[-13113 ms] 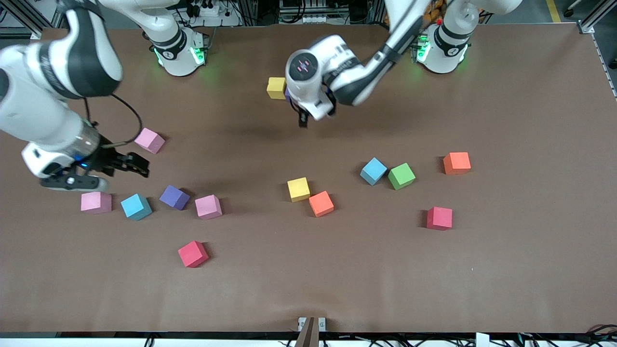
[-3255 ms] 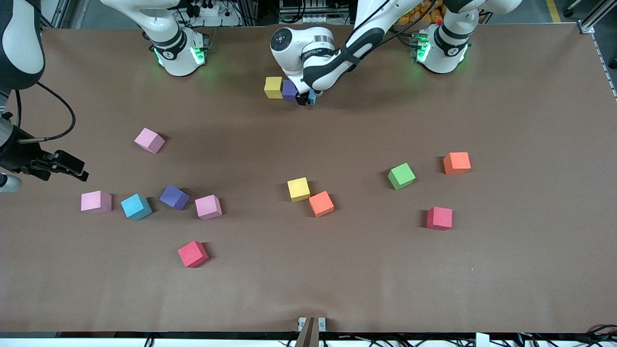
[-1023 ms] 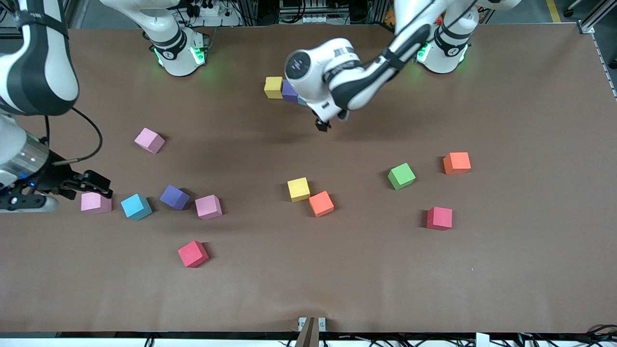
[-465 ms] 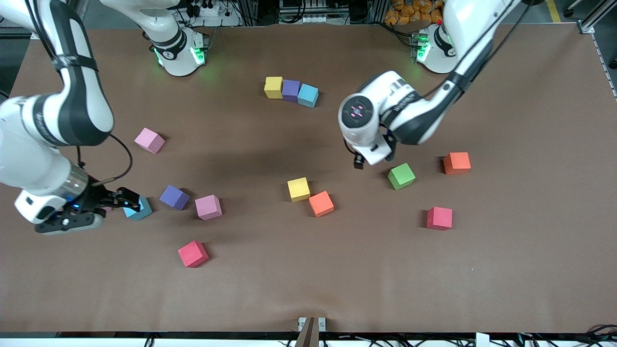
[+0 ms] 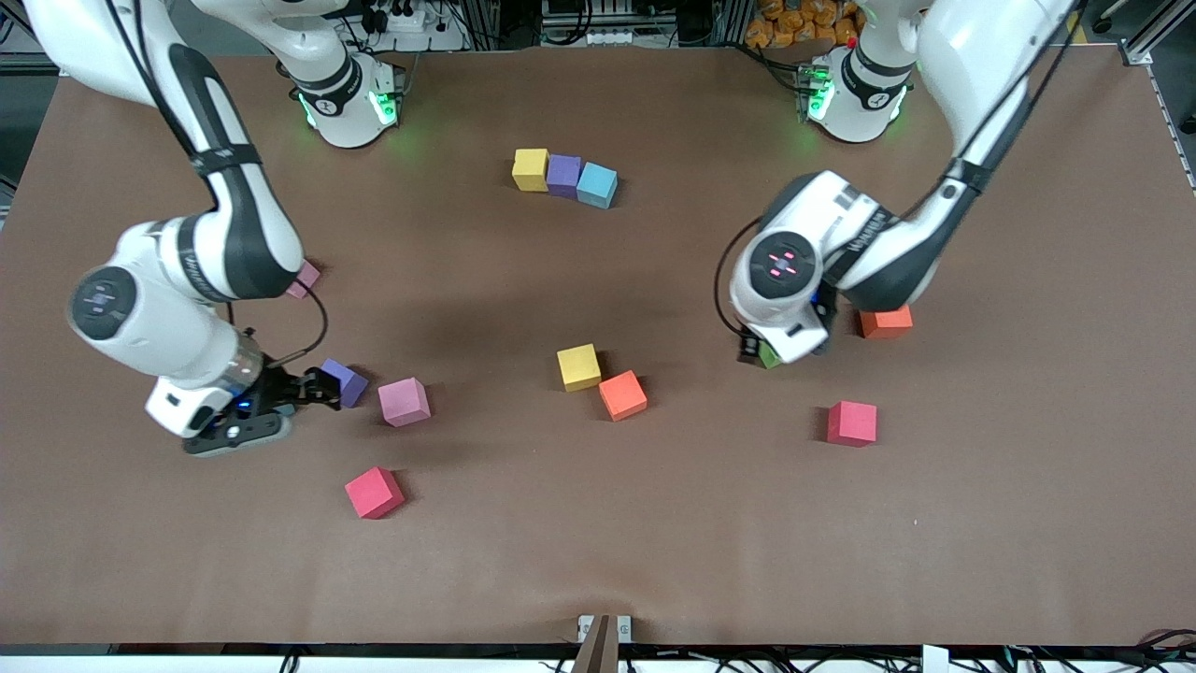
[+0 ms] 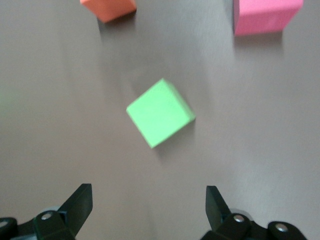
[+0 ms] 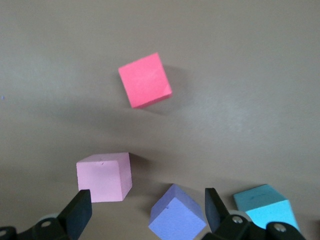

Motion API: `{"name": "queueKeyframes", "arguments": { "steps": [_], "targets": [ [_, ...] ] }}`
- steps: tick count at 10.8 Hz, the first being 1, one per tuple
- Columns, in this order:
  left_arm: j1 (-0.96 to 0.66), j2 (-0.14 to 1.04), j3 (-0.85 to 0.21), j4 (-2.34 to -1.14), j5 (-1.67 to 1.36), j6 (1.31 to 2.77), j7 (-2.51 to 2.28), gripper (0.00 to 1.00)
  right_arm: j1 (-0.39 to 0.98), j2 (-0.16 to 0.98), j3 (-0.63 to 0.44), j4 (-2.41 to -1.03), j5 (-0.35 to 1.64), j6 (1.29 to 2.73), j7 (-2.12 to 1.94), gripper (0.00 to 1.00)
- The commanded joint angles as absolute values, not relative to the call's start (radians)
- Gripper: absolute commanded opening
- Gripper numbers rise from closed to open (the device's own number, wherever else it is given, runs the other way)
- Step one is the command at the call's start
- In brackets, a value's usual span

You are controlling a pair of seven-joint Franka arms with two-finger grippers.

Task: Form number 2 with 11 blocks
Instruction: 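Move the left gripper to the green cube while the right gripper reaches blue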

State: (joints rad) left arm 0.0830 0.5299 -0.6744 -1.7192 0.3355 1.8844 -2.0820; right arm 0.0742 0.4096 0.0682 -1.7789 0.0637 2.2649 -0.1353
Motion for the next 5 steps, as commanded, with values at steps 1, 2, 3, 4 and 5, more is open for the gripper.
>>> {"name": "queueKeyframes", "arguments": {
  "steps": [1, 2, 3, 4, 5],
  "targets": [
    [0.175, 0.534, -0.683, -1.715, 0.315, 1.942, -2.062, 1.00, 0.107, 0.463, 0.071, -1.784, 0.069, 2.287, -0.149, 1.00],
    [0.211, 0.541, -0.683, -1.715, 0.313, 1.959, -2.072, 1.00, 0.135, 0.486, 0.071, -1.784, 0.069, 2.308, -0.146, 1.00],
    [0.225, 0.546, -0.681, -1.715, 0.313, 1.962, -2.074, 1.00, 0.156, 0.503, 0.071, -1.784, 0.077, 2.325, -0.134, 1.00],
    [0.230, 0.551, -0.680, -1.721, 0.313, 1.980, -2.074, 1.00, 0.181, 0.512, 0.071, -1.786, 0.078, 2.341, -0.111, 1.00],
    [0.247, 0.564, -0.678, -1.724, 0.313, 2.005, -2.083, 1.00, 0.196, 0.528, 0.071, -1.786, 0.078, 2.344, -0.074, 1.00]
  ]
}}
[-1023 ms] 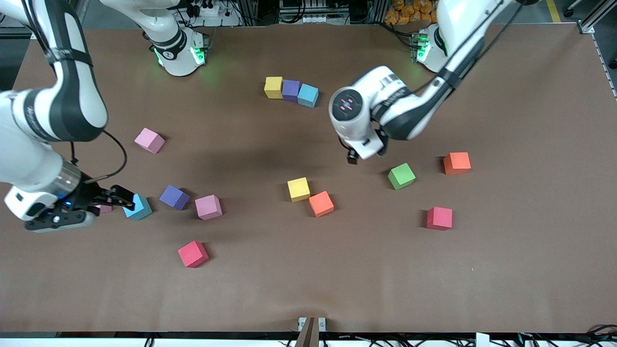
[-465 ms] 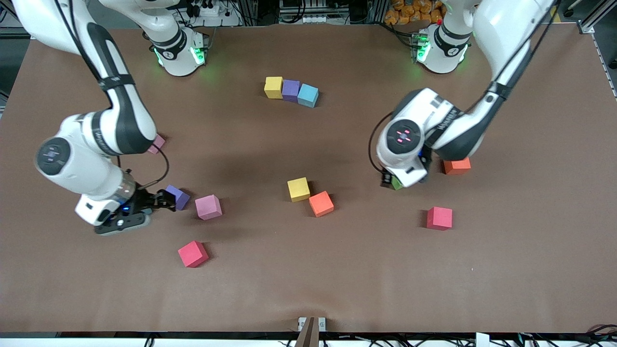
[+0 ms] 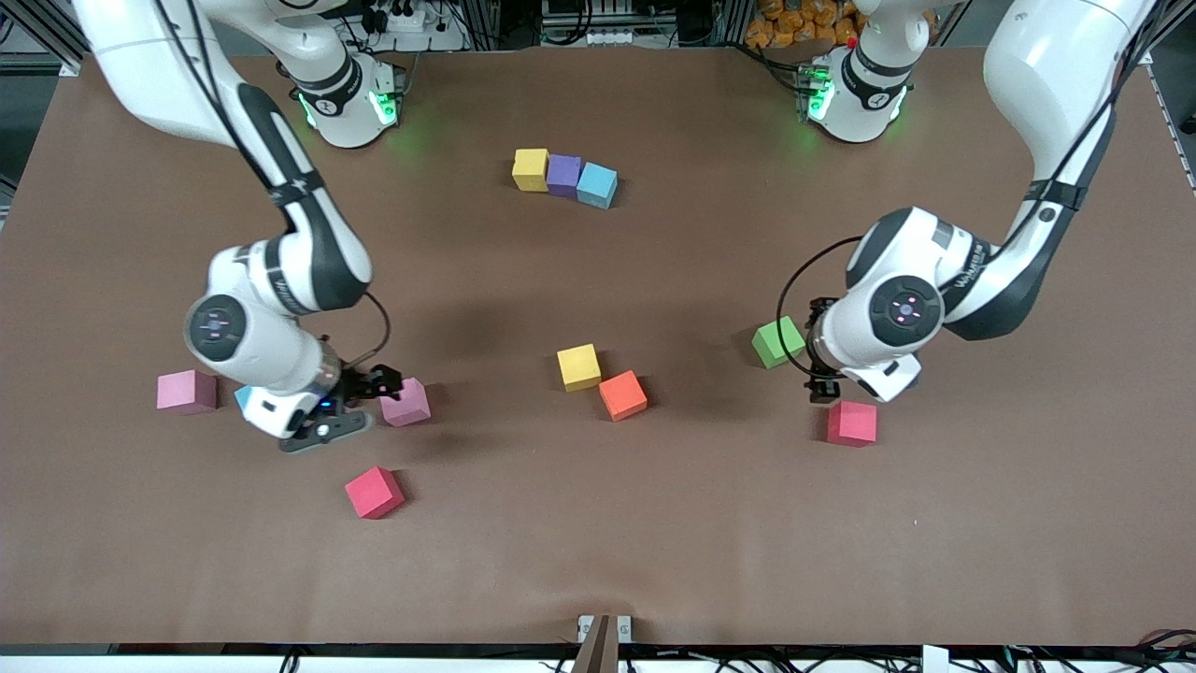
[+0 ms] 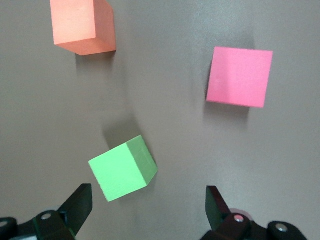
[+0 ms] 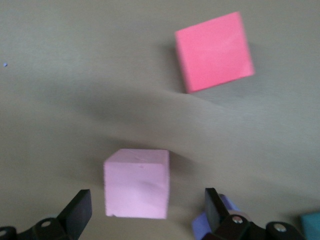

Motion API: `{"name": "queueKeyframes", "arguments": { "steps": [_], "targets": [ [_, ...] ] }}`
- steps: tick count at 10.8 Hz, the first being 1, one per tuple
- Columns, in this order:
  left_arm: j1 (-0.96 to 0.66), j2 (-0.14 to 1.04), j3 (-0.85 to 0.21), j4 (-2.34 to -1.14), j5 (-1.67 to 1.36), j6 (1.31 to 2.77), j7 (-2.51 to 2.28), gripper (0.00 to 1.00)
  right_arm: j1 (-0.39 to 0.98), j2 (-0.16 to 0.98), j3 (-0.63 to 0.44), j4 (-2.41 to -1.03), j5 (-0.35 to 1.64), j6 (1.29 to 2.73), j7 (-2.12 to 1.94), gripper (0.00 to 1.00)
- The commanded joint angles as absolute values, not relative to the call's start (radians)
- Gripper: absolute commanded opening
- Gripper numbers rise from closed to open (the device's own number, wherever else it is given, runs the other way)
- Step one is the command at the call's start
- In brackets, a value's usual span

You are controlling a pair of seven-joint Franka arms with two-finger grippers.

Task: Form number 2 with 11 blocks
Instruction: 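Grasp the light pink cube with the right gripper while the left lowers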

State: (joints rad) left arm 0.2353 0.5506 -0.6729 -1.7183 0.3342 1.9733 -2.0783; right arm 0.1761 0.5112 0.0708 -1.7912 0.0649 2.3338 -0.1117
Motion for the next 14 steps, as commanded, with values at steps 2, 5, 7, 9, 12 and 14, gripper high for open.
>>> {"name": "queueKeyframes", "arguments": {
  "steps": [2, 5, 7, 9, 12, 14],
  "targets": [
    [0.255, 0.575, -0.677, -1.732, 0.318, 2.040, -2.123, 1.00, 0.213, 0.543, 0.069, -1.786, 0.075, 2.355, -0.072, 1.00],
    [0.255, 0.583, -0.650, -1.752, 0.324, 2.055, -2.141, 1.00, 0.224, 0.552, 0.066, -1.792, 0.063, 2.372, -0.078, 1.00],
    [0.253, 0.583, -0.646, -1.752, 0.325, 2.060, -2.158, 1.00, 0.219, 0.552, 0.060, -1.795, 0.046, 2.370, -0.086, 1.00],
    [0.253, 0.584, -0.644, -1.761, 0.327, 2.060, -2.204, 1.00, 0.215, 0.555, 0.058, -1.808, 0.026, 2.376, -0.086, 1.00],
    [0.241, 0.584, -0.644, -1.787, 0.345, 2.062, -2.310, 1.00, 0.213, 0.561, 0.057, -1.815, 0.025, 2.379, -0.086, 1.00],
    [0.233, 0.584, -0.644, -1.787, 0.367, 2.062, -2.368, 1.00, 0.213, 0.563, 0.057, -1.815, 0.025, 2.379, -0.086, 1.00]
  ]
}}
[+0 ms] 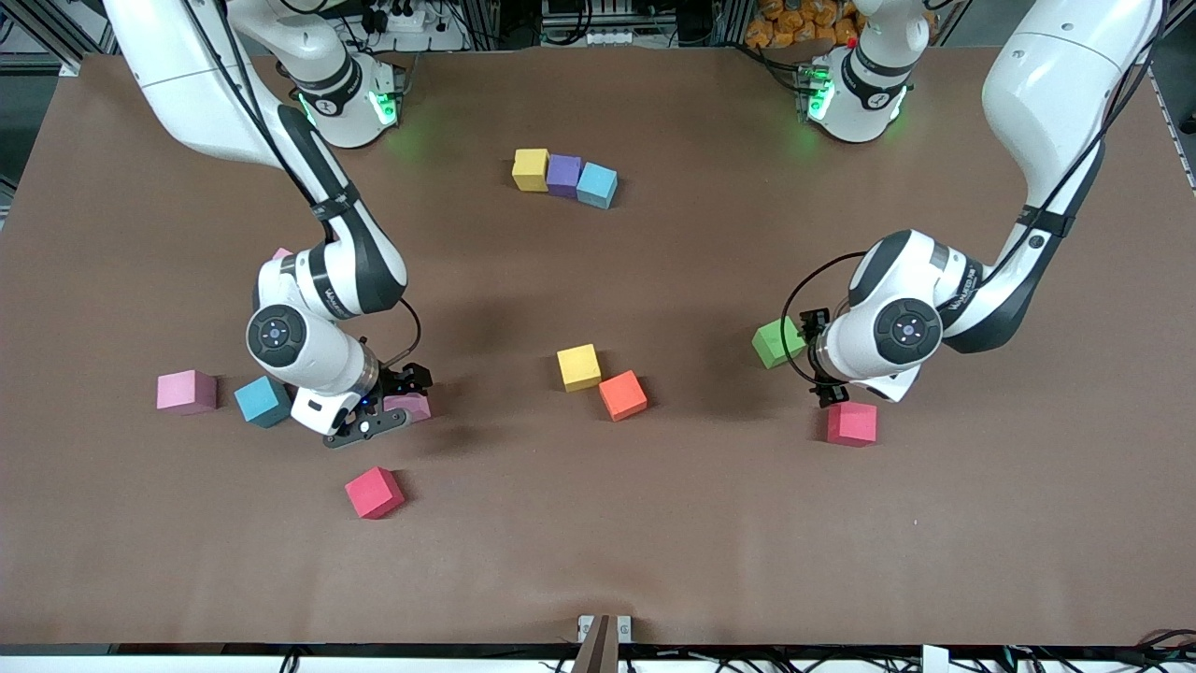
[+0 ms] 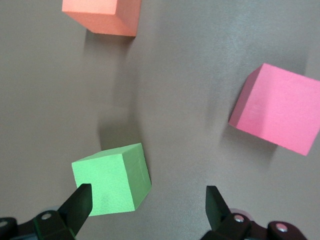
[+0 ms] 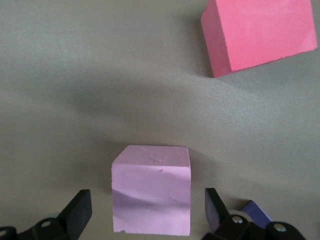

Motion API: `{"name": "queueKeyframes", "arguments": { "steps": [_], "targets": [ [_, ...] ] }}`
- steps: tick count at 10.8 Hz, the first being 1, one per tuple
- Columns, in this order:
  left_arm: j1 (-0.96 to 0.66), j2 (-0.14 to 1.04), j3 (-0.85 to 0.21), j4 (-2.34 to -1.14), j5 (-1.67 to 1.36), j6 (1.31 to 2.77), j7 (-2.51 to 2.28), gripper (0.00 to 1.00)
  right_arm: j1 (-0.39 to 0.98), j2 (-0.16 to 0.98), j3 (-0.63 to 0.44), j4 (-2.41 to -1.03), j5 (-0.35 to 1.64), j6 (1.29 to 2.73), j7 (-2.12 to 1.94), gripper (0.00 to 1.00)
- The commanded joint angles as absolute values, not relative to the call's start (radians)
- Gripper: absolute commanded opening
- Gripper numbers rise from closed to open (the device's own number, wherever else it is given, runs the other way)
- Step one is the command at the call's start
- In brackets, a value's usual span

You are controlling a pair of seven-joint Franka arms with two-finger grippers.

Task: Form number 2 with 11 blocks
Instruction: 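Grasp the light pink cube with the right gripper while the left lowers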

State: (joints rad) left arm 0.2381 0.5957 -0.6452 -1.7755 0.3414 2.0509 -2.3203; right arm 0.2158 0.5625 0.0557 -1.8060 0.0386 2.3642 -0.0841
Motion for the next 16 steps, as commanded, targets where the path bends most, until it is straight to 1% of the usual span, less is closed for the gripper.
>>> {"name": "queueKeyframes", "arguments": {
  "steps": [1, 3, 4, 5, 6, 7, 10, 11, 12, 14, 16],
  "targets": [
    [0.230, 0.584, -0.644, -1.787, 0.367, 2.062, -2.387, 1.00, 0.215, 0.564, 0.057, -1.816, 0.025, 2.379, -0.086, 1.00],
    [0.222, 0.583, -0.644, -1.799, 0.367, 2.060, -2.419, 1.00, 0.219, 0.578, 0.057, -1.816, 0.025, 2.379, -0.086, 1.00],
    [0.221, 0.575, -0.644, -1.824, 0.367, 2.060, -2.456, 1.00, 0.221, 0.598, 0.057, -1.815, 0.026, 2.384, -0.075, 1.00],
    [0.216, 0.574, -0.646, -1.842, 0.374, 2.062, -2.495, 1.00, 0.224, 0.612, 0.057, -1.819, 0.028, 2.414, -0.074, 1.00],
    [0.204, 0.575, -0.646, -1.854, 0.374, 2.074, -2.537, 1.00, 0.224, 0.617, 0.057, -1.824, 0.028, 2.421, -0.074, 0.94],
    [0.198, 0.572, -0.646, -1.876, 0.382, 2.097, -2.572, 1.00, 0.222, 0.618, 0.057, -1.824, 0.029, 2.419, -0.074, 0.84],
    [0.183, 0.577, -0.647, -1.922, 0.445, 2.138, -2.692, 1.00, 0.222, 0.617, 0.040, -1.821, 0.043, 2.418, -0.072, 0.34],
    [0.181, 0.578, -0.647, -1.931, 0.446, 2.138, -2.698, 1.00, 0.224, 0.612, 0.040, -1.821, 0.044, 2.418, -0.063, 0.21],
    [0.179, 0.578, -0.647, -1.940, 0.445, 2.138, -2.701, 1.00, 0.225, 0.600, 0.040, -1.822, 0.044, 2.415, -0.040, 0.20],
    [0.166, 0.583, -0.646, -1.950, 0.449, 2.141, -2.727, 1.00, 0.256, 0.531, 0.040, -1.868, 0.044, 2.414, 0.055, 0.23],
    [0.166, 0.610, -0.646, -1.950, 0.517, 2.152, -2.787, 1.00, 0.366, 0.433, 0.040, -1.972, 0.044, 2.424, 0.240, 0.26]
  ]
}}
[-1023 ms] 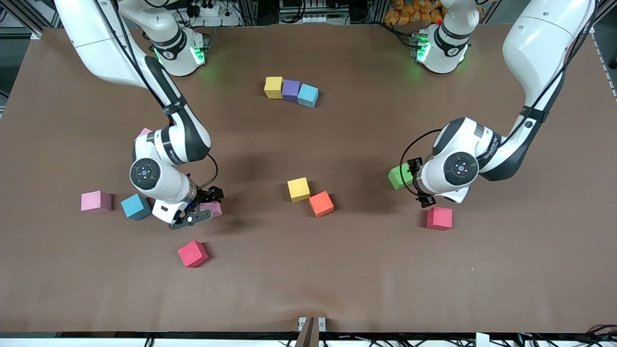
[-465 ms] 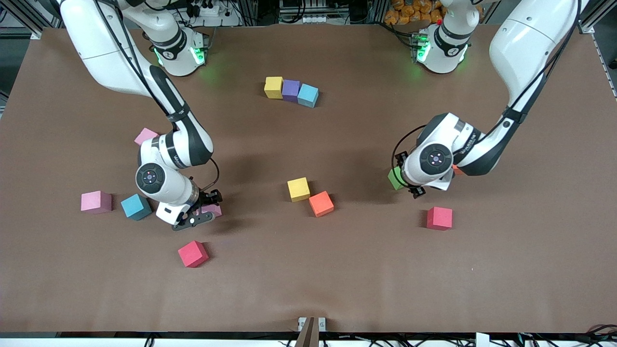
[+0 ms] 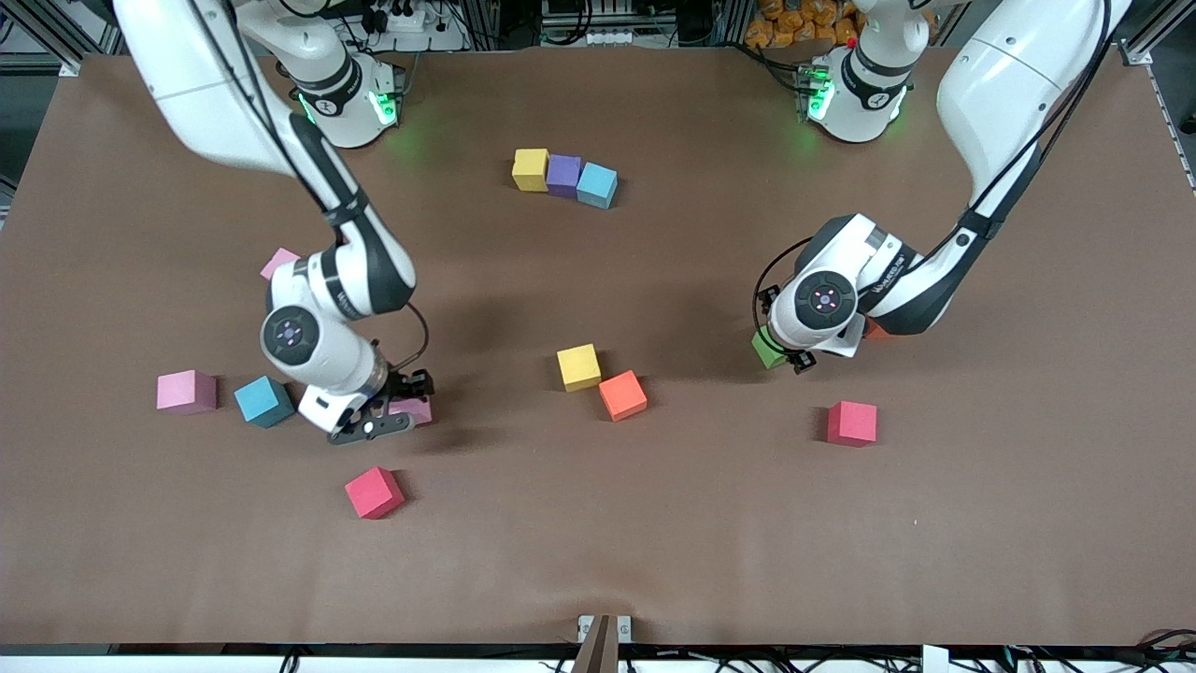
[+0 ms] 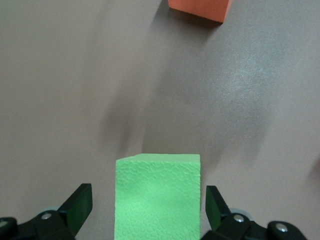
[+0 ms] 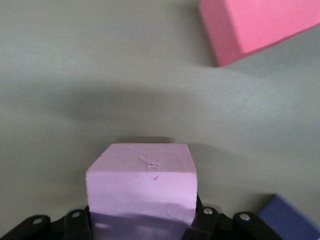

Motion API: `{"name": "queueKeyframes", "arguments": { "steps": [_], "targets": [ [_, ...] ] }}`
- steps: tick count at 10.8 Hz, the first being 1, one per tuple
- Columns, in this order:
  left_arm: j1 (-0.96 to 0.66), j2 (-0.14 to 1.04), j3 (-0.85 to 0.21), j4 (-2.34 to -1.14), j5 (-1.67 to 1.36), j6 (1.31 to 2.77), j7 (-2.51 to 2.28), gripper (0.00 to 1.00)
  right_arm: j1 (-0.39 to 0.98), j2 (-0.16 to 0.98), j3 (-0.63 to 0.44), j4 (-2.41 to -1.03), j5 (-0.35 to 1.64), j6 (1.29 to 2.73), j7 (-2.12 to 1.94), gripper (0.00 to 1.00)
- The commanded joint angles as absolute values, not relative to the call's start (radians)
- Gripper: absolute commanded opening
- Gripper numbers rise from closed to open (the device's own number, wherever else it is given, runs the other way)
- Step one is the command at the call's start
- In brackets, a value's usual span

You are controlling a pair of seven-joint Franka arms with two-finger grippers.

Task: Form number 2 with 11 blocks
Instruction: 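Carry the pink cube with the right gripper while the left grasps green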

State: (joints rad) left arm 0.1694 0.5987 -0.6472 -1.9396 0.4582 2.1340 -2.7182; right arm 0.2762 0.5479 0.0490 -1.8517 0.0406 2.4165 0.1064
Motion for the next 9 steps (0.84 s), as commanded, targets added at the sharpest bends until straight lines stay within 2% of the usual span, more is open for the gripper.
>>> {"name": "queueKeyframes", "arguments": {
  "steps": [1, 5, 7, 8, 9],
  "targets": [
    [0.167, 0.626, -0.646, -1.950, 0.549, 2.154, -2.812, 1.00, 0.421, 0.393, 0.040, -2.012, 0.046, 2.424, 0.333, 0.26],
    [0.179, 0.646, -0.646, -1.950, 0.592, 2.175, -2.833, 1.00, 0.605, 0.302, 0.041, -2.183, 0.049, 2.512, 0.597, 0.26],
    [0.179, 0.646, -0.646, -1.948, 0.592, 2.178, -2.833, 1.00, 0.708, 0.308, 0.041, -2.191, 0.061, 2.530, 0.798, 0.26],
    [0.181, 0.644, -0.646, -1.947, 0.594, 2.180, -2.832, 0.76, 0.741, 0.313, 0.041, -2.191, 0.061, 2.530, 0.869, 0.26],
    [0.183, 0.646, -0.646, -1.945, 0.598, 2.181, -2.827, 0.25, 0.773, 0.321, 0.041, -2.191, 0.061, 2.531, 0.917, 0.26]
  ]
}}
